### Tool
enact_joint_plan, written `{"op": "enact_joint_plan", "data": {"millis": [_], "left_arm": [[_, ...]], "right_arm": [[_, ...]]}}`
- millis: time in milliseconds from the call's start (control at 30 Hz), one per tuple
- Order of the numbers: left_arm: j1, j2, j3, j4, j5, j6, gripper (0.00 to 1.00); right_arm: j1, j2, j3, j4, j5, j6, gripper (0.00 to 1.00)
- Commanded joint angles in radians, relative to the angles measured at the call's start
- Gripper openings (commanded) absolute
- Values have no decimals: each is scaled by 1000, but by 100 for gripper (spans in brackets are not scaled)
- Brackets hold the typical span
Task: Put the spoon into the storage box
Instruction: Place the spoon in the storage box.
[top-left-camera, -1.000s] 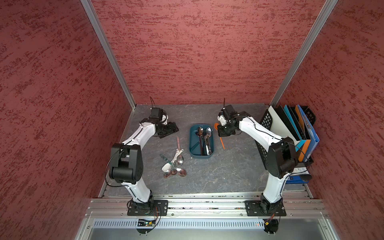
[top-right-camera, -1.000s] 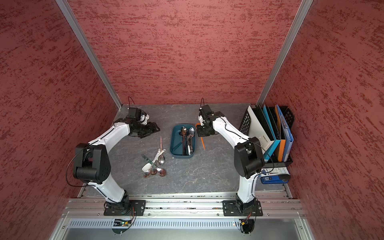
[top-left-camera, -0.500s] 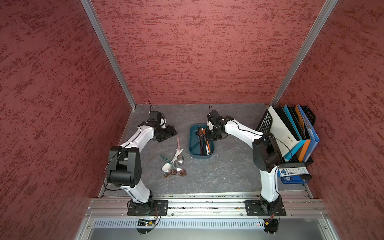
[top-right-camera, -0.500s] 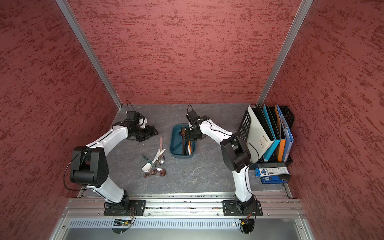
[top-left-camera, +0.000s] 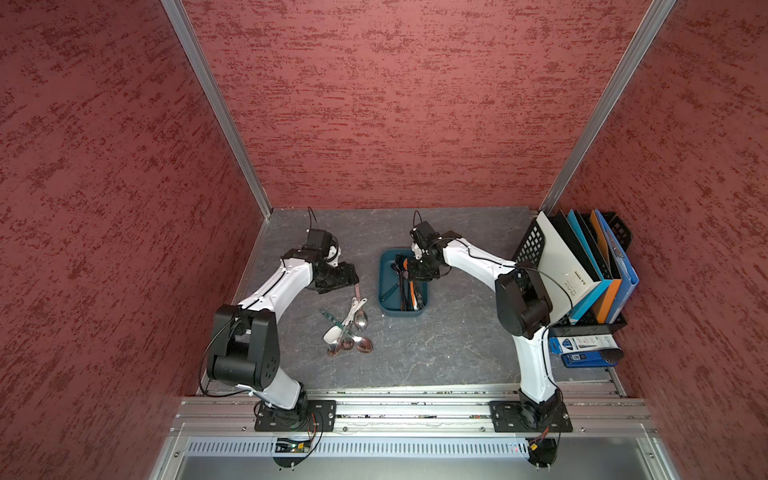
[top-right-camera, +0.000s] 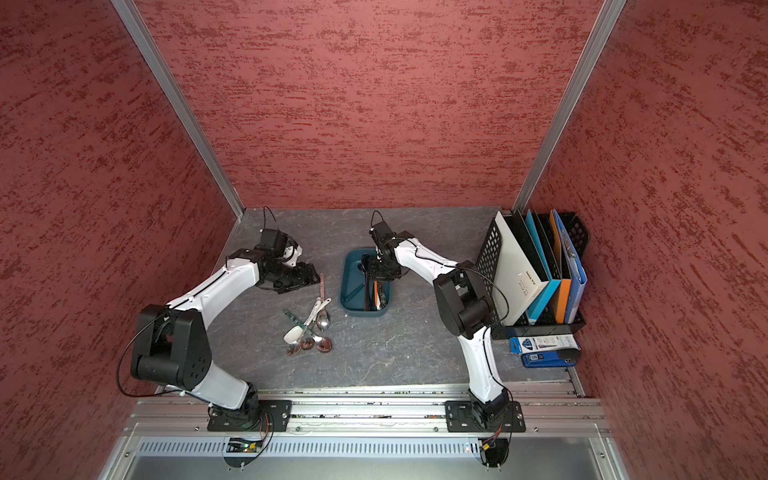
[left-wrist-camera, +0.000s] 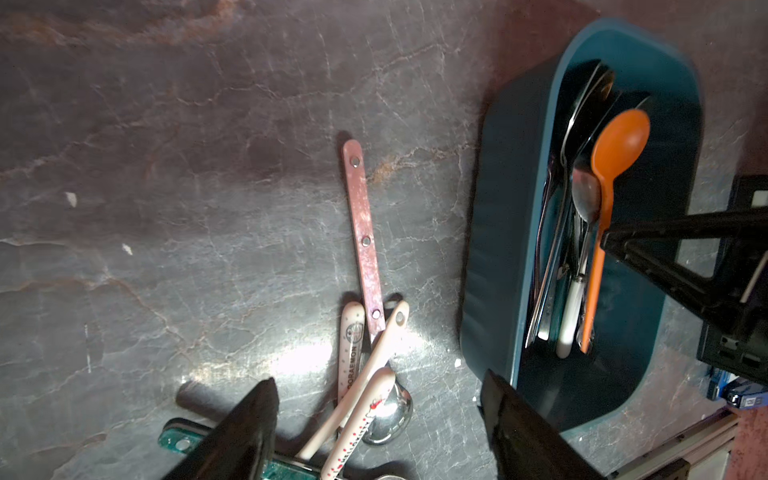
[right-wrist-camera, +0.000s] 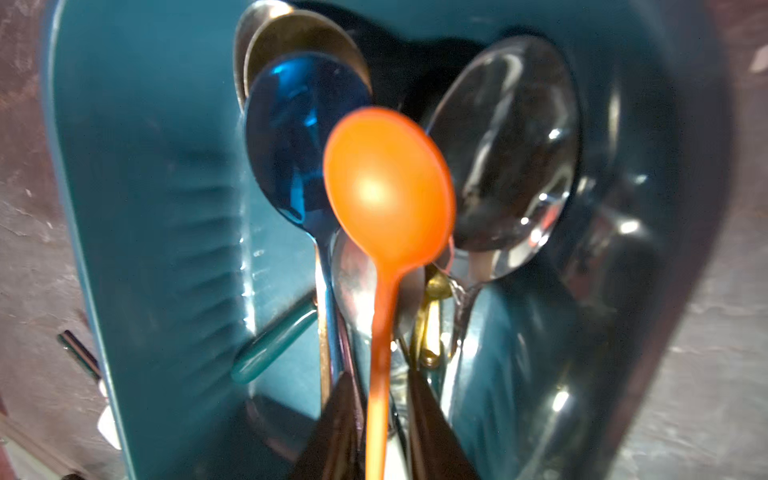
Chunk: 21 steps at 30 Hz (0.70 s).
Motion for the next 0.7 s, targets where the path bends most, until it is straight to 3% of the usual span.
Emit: {"op": "enact_joint_plan", "data": {"millis": [0,267,667], "left_arm": [[-40,-23,-11,-60,-36,21,79],[-108,-13,-45,-134,-65,-30,74],[-160,50,-46,-173,-135,-40,64]], "right_arm": [[0,-26,38,-26,73,-63,32],[-2,-100,35,-23,162,-184,37],[-3,-136,-8,16,190,-226,38]]}}
